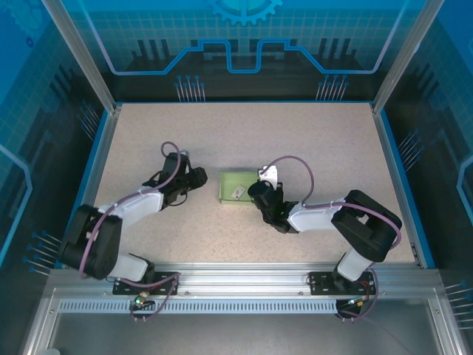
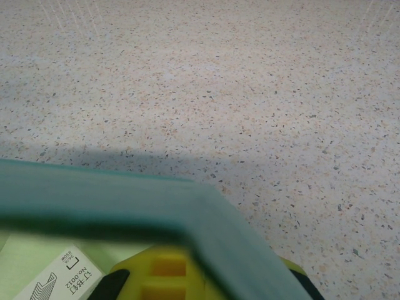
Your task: Fold the paper box
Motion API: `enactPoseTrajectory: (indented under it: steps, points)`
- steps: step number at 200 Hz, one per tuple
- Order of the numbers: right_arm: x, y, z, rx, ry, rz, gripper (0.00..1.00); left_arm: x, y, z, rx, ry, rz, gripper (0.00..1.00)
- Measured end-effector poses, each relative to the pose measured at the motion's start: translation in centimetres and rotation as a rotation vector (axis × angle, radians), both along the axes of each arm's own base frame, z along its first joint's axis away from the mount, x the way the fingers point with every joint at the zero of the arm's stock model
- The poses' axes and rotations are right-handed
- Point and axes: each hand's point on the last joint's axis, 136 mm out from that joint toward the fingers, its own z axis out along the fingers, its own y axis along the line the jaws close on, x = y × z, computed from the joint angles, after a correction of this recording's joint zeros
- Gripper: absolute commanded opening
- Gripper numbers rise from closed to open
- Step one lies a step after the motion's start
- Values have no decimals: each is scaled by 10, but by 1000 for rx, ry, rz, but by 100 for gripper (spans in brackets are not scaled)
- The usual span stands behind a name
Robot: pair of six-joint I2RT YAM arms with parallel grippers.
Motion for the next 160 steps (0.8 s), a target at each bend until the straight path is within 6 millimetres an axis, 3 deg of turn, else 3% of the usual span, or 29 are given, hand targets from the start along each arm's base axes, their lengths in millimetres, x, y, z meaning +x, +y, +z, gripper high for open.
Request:
enactPoseTrajectory:
  steps: [33, 96, 160]
  points:
    - [0, 0, 0, -3, 1, 2, 0, 2, -19, -23, -93, 60, -38, 40]
    - [0, 0, 0, -7, 2, 4, 0, 10, -49, -6, -207, -3, -99, 38]
    - [0, -2, -1, -21, 5, -2, 0, -2, -64, -13, -228, 14, -128, 37]
